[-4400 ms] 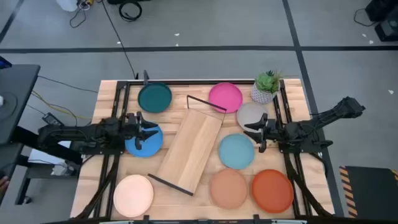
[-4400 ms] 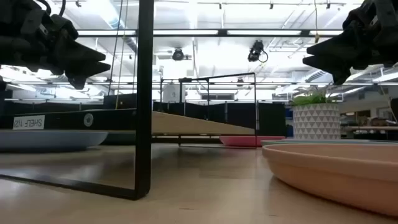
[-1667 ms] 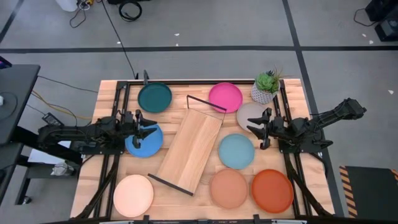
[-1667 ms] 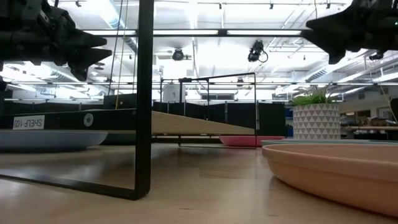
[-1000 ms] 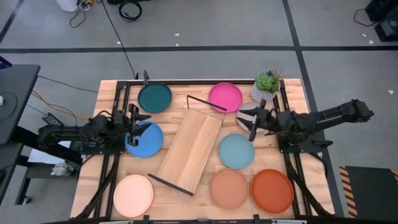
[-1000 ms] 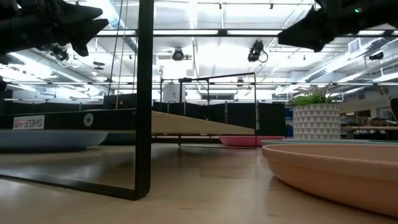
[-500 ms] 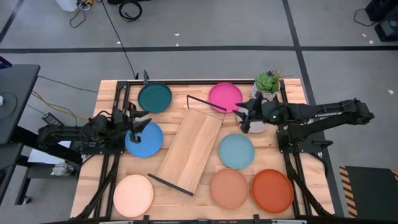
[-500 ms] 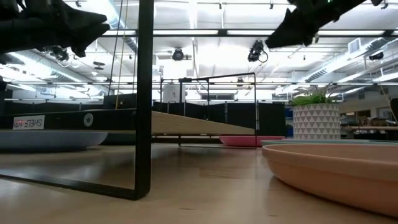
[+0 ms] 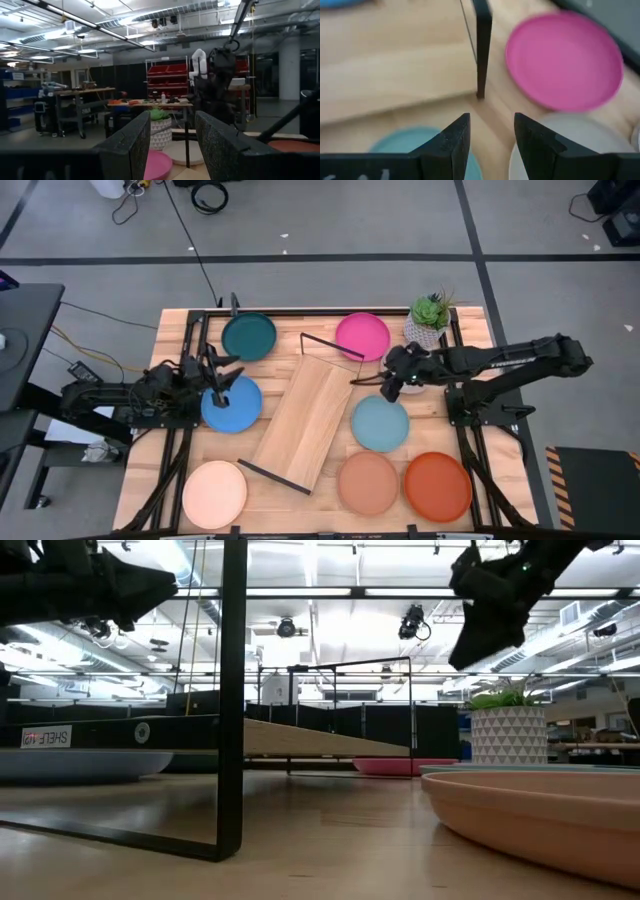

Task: Place and stack plates onto a shelf
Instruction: Put the gray plate on the shelf

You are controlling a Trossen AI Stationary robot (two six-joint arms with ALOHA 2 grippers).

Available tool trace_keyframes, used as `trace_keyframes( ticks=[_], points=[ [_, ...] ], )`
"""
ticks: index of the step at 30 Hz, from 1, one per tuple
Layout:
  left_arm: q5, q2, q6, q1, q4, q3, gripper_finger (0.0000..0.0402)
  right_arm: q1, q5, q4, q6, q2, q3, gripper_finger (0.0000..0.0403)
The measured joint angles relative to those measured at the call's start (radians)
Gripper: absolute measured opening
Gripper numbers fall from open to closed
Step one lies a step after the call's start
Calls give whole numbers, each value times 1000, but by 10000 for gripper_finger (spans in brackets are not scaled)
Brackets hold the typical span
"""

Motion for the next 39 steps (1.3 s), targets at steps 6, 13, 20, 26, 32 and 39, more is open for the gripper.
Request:
trace_keyframes(
  ticks=[6,13,20,26,32,39],
  points=[
    [-3,0,2,0,7,0,162,6,-15,-191,47,137,114,160],
    [-3,0,-2,0,-2,0,162,4,-15,-294,60,225,150,170],
    [-3,0,-10,0,-28,0,162,42,-16,-384,152,210,144,208],
    [-3,0,-16,0,-33,0,162,38,-64,-408,173,204,127,230],
    [-3,0,-58,0,-34,0,162,19,-50,-344,170,204,32,226],
    [-3,0,-54,0,-36,0,162,-40,-81,-298,149,204,-49,209]
  ],
)
